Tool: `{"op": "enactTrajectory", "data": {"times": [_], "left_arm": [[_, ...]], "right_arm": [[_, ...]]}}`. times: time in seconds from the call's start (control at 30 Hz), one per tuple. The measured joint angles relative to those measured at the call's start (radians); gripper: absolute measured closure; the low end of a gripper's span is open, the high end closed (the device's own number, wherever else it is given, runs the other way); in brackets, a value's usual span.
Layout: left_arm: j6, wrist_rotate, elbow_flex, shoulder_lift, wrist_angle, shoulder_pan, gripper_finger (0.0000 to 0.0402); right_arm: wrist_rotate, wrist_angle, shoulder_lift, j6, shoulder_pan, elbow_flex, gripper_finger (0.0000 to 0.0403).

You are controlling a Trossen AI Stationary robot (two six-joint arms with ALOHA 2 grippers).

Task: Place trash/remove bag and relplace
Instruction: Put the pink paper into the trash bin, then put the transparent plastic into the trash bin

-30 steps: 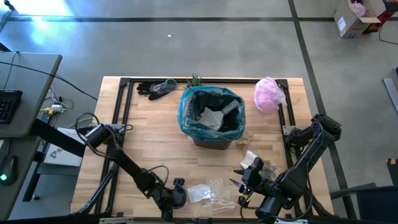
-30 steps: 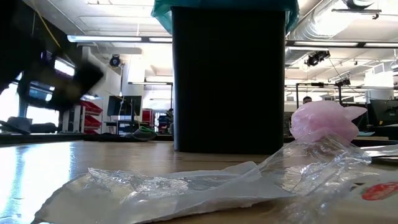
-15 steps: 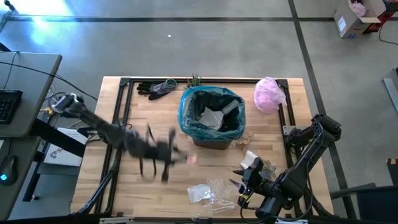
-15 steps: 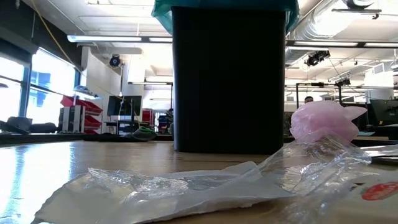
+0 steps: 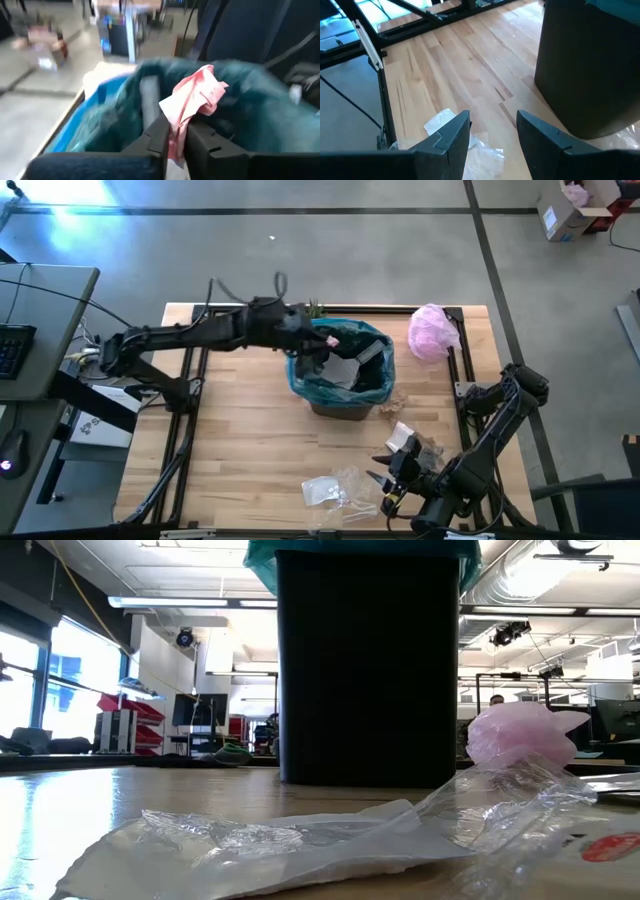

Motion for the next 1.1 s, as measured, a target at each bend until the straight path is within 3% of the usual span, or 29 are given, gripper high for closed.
{"op": "enactTrajectory", "data": {"times": [0.23, 0.4, 0.5, 0.77, 0.93, 1.1], "left_arm": [[0.02, 0.034, 0.134, 0.084, -0.107, -0.016, 0.0271], [0.028, 0.034, 0.173, 0.087, -0.123, -0.027, 0.0233], [0.027, 0.033, 0.189, 0.087, -0.184, -0.027, 0.0227], [0.019, 0.028, 0.251, 0.087, -0.338, -0.135, 0.0228], [0.045, -0.084, 0.277, 0.087, -0.409, -0.272, 0.0234], [0.004, -0.165, 0.271, 0.086, -0.441, -0.392, 0.0236]], "right_arm": [[-0.023, -0.001, 0.0, -0.001, 0.001, 0.0, 0.0254], [-0.026, -0.002, 0.001, -0.006, 0.0, 0.0, 0.0254], [-0.05, 0.005, 0.015, 0.001, -0.003, 0.0, 0.0254], [-0.289, 0.152, 0.135, -0.122, -0.052, 0.0, 0.0254], [-0.378, 0.146, 0.217, -0.182, -0.066, 0.0, 0.0254], [-0.385, 0.132, 0.266, -0.192, -0.066, 0.0, 0.0254]]}}
